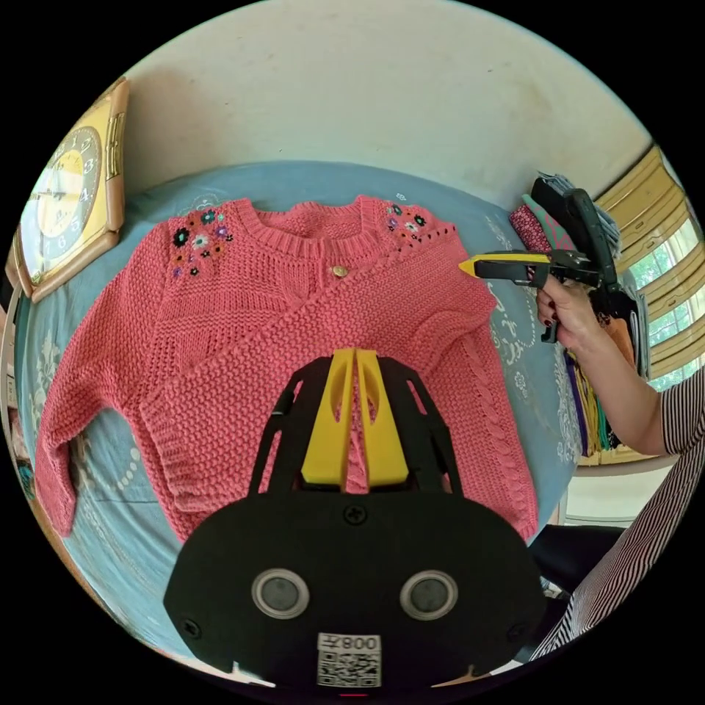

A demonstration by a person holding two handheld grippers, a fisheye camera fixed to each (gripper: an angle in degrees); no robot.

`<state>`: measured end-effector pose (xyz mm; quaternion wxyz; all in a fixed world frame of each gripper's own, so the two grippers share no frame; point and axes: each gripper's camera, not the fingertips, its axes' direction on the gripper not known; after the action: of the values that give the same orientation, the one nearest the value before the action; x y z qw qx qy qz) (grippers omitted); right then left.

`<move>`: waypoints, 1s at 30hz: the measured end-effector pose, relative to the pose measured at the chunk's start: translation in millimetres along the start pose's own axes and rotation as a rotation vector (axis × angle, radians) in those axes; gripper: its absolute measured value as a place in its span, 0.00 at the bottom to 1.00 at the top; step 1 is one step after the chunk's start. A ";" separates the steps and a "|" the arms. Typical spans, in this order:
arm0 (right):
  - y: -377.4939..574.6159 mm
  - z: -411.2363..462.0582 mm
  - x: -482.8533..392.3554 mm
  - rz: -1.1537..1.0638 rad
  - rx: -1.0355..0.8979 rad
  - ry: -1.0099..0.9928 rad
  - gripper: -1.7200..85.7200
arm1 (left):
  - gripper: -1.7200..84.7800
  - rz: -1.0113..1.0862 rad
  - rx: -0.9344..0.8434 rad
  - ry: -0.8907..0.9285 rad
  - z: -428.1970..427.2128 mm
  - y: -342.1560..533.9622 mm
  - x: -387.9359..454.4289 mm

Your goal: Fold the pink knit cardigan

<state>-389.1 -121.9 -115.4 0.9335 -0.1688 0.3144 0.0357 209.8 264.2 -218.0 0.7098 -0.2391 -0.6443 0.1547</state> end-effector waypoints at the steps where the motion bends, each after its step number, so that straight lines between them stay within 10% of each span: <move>1: 5.1 14.9 -8.8 -0.018 -0.054 0.005 0.02 | 0.03 -0.020 0.020 0.032 3.2 8.4 -9.8; 19: -61.9 58.3 -188.2 -0.463 -0.124 -0.195 0.02 | 0.14 -1.191 0.715 0.139 -133.6 347.6 -331.8; 30: -94.6 90.1 -231.9 -0.534 -0.133 -0.247 0.02 | 0.11 -1.333 0.609 -0.026 -154.0 377.1 -417.8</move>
<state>-506.4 -171.3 118.3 0.9279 -0.3006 0.1402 -0.1703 344.5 338.1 -780.9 0.6804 0.4134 -0.5898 -0.1349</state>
